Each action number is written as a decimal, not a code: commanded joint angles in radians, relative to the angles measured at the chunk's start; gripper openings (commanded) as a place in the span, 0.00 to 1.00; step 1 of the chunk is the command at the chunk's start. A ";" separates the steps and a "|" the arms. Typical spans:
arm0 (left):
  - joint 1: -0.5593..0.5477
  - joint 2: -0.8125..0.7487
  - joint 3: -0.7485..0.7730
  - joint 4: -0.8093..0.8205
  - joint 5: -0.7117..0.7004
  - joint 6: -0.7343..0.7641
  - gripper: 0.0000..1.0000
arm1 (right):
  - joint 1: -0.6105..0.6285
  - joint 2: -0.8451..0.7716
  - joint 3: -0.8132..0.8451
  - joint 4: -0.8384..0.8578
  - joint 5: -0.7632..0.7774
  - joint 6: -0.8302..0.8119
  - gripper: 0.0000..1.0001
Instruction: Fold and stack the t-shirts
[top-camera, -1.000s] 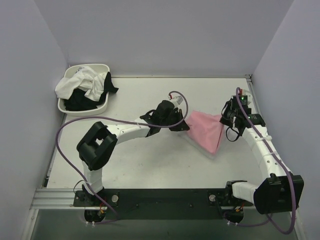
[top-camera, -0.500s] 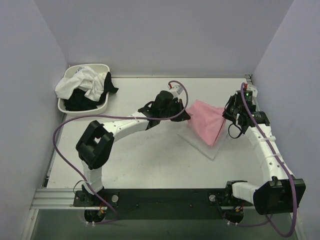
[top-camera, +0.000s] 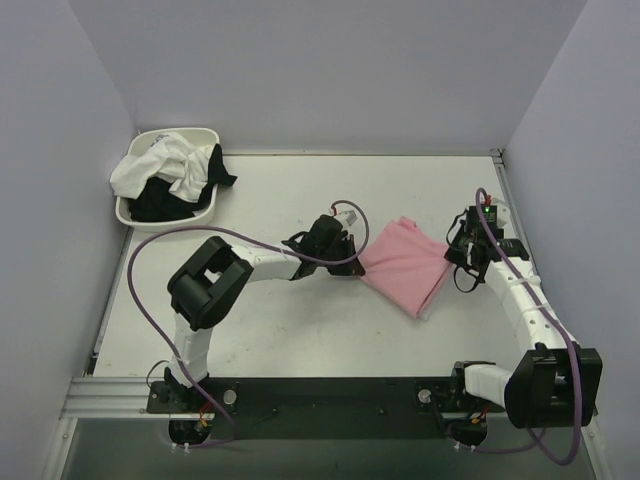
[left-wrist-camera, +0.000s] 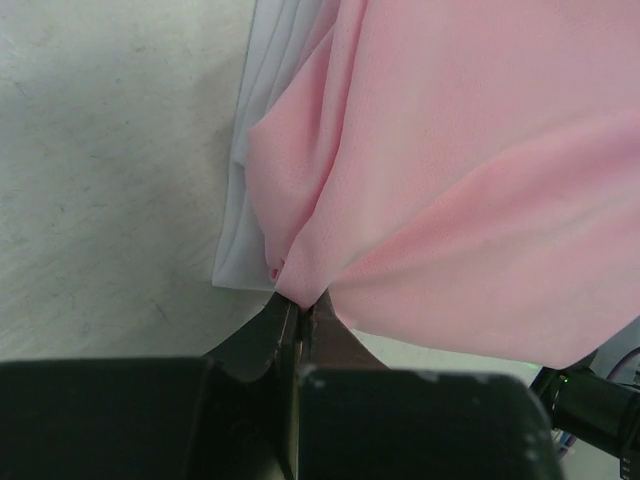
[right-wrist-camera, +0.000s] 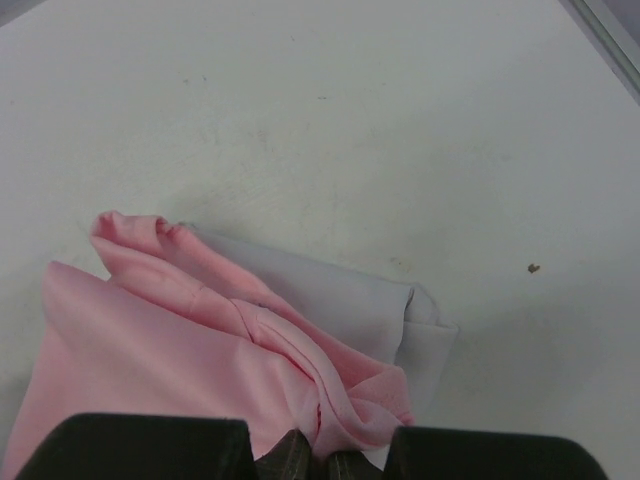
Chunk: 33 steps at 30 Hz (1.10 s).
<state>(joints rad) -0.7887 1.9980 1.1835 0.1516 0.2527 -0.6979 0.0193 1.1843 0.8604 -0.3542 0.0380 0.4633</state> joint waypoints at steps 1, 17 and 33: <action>-0.006 -0.010 0.007 0.103 0.023 0.000 0.00 | -0.044 -0.015 -0.012 0.031 0.031 0.026 0.00; -0.041 -0.061 0.011 0.140 0.046 -0.026 0.00 | -0.088 0.178 -0.021 0.060 0.077 0.086 0.00; -0.058 -0.120 -0.067 0.158 0.005 -0.040 0.90 | -0.107 0.184 0.022 0.064 0.106 0.092 0.98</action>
<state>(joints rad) -0.8429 1.9621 1.1110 0.3023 0.2829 -0.7559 -0.0856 1.4174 0.8391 -0.2646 0.0940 0.5514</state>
